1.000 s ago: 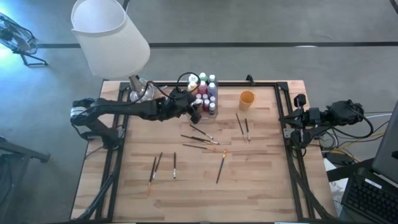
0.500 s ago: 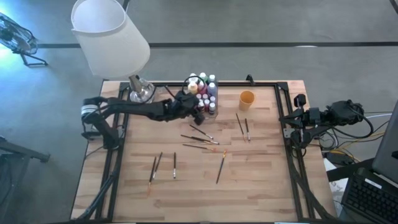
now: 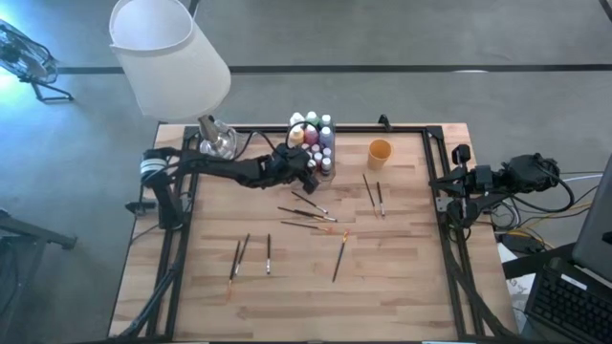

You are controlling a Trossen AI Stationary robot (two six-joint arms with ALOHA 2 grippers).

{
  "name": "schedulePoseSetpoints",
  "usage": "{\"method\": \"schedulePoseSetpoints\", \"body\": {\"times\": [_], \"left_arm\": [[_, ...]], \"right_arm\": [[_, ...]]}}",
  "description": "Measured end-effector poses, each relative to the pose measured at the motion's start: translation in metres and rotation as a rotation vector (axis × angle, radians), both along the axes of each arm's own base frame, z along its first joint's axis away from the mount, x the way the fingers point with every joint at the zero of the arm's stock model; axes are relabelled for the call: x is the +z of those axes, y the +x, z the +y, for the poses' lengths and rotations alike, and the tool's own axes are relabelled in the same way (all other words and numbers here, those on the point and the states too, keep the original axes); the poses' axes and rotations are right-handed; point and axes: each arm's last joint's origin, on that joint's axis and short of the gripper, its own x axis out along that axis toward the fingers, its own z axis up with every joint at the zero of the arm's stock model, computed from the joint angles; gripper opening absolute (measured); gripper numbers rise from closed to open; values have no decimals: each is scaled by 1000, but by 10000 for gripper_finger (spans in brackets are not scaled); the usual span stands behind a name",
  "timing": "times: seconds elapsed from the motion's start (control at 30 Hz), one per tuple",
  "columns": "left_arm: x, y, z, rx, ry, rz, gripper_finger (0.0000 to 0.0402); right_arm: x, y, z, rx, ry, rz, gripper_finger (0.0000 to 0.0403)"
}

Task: Pick & Place Paint Supplies
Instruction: Put the small yellow paint bottle into the bin

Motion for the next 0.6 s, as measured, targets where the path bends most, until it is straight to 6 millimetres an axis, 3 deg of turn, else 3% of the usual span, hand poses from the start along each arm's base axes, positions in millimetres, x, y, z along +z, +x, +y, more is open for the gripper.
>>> {"method": "schedulePoseSetpoints", "body": {"times": [0.6], "left_arm": [[-3,-1,7,14,-11,11,126]], "right_arm": [[0,0,0,0,0,0,8]]}}
